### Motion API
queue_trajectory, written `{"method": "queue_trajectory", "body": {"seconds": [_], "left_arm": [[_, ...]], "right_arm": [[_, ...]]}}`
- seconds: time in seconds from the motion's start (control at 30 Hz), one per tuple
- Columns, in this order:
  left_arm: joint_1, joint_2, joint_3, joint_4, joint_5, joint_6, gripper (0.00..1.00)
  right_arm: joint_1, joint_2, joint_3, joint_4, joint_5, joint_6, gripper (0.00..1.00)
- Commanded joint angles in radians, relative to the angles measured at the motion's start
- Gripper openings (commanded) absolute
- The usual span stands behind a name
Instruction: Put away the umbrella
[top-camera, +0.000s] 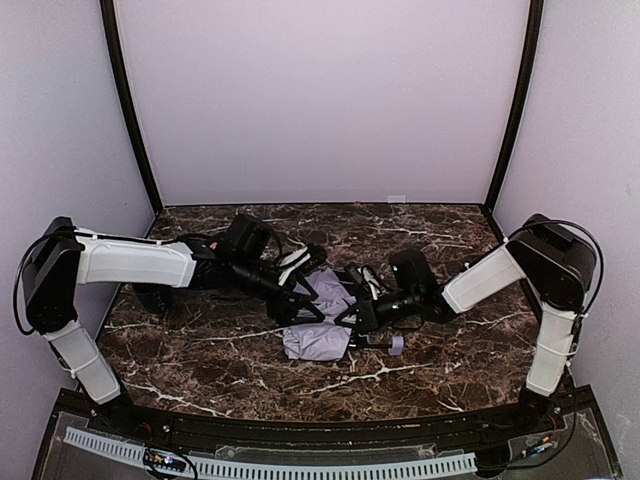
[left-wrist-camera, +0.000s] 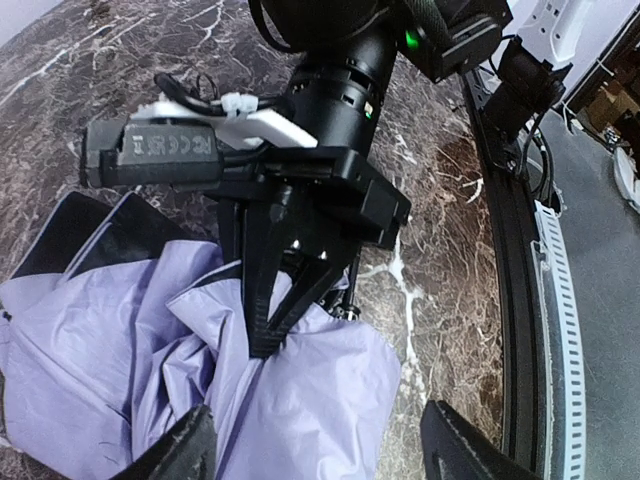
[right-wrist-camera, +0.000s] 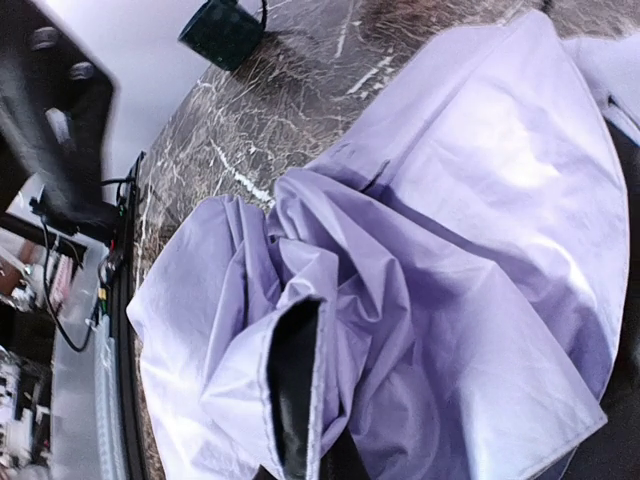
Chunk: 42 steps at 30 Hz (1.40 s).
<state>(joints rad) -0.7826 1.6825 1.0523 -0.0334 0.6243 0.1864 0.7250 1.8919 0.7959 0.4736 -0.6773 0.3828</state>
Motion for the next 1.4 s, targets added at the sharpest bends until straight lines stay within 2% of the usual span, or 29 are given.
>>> {"method": "queue_trajectory", "body": {"seconds": [0.0,0.1,0.23,0.3,0.47,0.63,0.8,0.9,1.0,1.1,1.17,1.23,1.37], "left_arm": [[-0.003,-0.013,0.041,-0.074,-0.081,0.011,0.68],[-0.043,-0.001,0.073,-0.155,-0.129,0.102,0.68],[-0.172,-0.015,0.020,-0.213,-0.297,0.380,0.78],[-0.212,-0.006,0.004,-0.242,-0.365,0.457,0.82],[-0.216,0.051,0.035,-0.300,-0.556,0.539,0.87],[-0.215,0.092,0.062,-0.318,-0.629,0.639,0.89],[-0.211,0.117,0.036,-0.252,-0.691,0.700,0.89],[-0.211,0.092,0.054,-0.259,-0.670,0.704,0.87],[-0.214,0.006,0.120,-0.351,-0.509,0.708,0.86],[-0.213,-0.088,0.082,-0.316,-0.393,0.749,0.89],[-0.205,-0.101,0.003,-0.256,-0.406,0.800,0.92],[-0.188,-0.047,-0.040,-0.236,-0.459,0.830,0.92],[-0.172,0.077,0.007,-0.195,-0.540,0.789,0.91]], "right_arm": [[-0.020,0.101,-0.027,-0.144,0.101,0.112,0.00],[-0.021,0.161,0.041,-0.282,0.159,0.089,0.00],[-0.022,0.217,0.093,-0.376,0.180,0.081,0.01],[-0.022,0.227,0.117,-0.421,0.203,0.065,0.02],[-0.022,0.215,0.141,-0.489,0.222,0.010,0.05],[-0.022,0.218,0.184,-0.562,0.244,-0.042,0.06],[-0.022,0.205,0.191,-0.571,0.237,-0.063,0.06],[-0.022,0.207,0.198,-0.585,0.234,-0.076,0.06],[-0.022,0.209,0.208,-0.595,0.235,-0.083,0.06],[-0.022,0.216,0.222,-0.603,0.234,-0.085,0.07],[-0.022,0.217,0.230,-0.603,0.230,-0.084,0.07],[-0.022,0.210,0.231,-0.599,0.231,-0.081,0.08],[-0.022,0.194,0.229,-0.600,0.221,-0.087,0.10]]}}
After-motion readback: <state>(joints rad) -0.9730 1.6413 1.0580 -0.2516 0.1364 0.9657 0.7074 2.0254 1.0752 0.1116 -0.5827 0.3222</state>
